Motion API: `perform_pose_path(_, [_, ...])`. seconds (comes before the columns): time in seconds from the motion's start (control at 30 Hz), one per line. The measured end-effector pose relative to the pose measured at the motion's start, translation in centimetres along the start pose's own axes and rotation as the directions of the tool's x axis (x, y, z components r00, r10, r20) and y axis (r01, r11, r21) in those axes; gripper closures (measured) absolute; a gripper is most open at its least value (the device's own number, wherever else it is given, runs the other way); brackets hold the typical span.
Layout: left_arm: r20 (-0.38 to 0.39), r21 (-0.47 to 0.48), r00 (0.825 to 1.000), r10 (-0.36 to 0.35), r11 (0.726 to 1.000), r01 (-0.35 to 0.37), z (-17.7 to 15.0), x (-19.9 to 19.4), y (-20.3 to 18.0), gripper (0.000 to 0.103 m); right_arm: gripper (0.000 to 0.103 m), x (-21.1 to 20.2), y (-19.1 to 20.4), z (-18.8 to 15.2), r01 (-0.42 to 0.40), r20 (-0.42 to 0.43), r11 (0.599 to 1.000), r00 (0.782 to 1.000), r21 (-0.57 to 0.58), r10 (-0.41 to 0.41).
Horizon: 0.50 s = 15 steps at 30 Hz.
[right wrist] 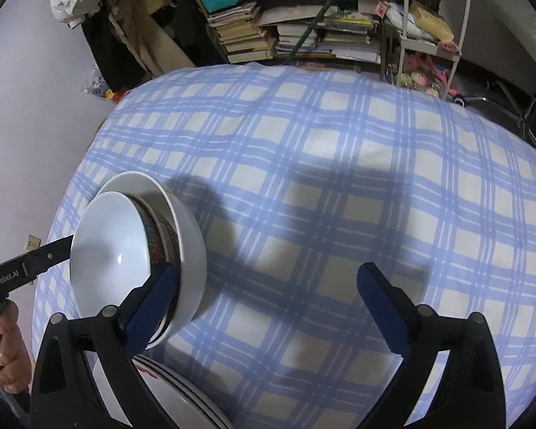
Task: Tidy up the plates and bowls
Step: 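Lower the red-patterned bowl with both tools into the nested white bowls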
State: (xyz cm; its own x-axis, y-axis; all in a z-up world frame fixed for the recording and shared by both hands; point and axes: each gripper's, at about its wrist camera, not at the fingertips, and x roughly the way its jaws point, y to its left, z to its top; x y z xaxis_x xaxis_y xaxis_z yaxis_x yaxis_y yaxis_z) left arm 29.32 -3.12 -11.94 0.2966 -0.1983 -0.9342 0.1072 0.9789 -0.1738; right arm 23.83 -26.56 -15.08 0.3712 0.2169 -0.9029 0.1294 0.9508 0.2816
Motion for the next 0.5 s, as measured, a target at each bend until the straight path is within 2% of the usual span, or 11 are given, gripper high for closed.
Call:
perform_pose_path(0.2, [0.010, 0.034, 0.999, 0.043, 0.998, -0.044, 0.1, 0.4, -0.9, 0.057, 0.000, 0.3, 0.1, 0.0, 0.012, -0.009, 1.000, 1.000, 0.014, -0.012])
perform_pose_path(0.33, [-0.005, 0.008, 1.000, 0.009, 1.000, -0.009, 0.3, 0.6, -0.6, 0.066, 0.001, 0.2, 0.5, 0.2, 0.019, -0.010, 1.000, 1.000, 0.007, -0.019])
perform_pose_path(0.4, [-0.006, 0.017, 1.000, 0.014, 1.000, -0.014, 0.3, 0.7, -0.9, 0.071, 0.015, -0.1, 0.9, 0.2, -0.003, -0.006, 1.000, 1.000, -0.001, 0.003])
perform_pose_path(0.43, [-0.007, 0.029, 1.000, 0.016, 0.999, -0.015, 0.3, 0.7, -1.1, 0.077, 0.019, -0.2, 1.1, 0.2, -0.018, -0.010, 1.000, 1.000, -0.001, 0.018])
perform_pose_path(0.5, [-0.010, 0.069, 1.000, 0.022, 0.997, -0.021, 0.3, 0.6, -1.9, 0.085, 0.044, -0.2, 1.4, 0.2, -0.069, -0.020, 0.998, 0.997, 0.009, 0.069])
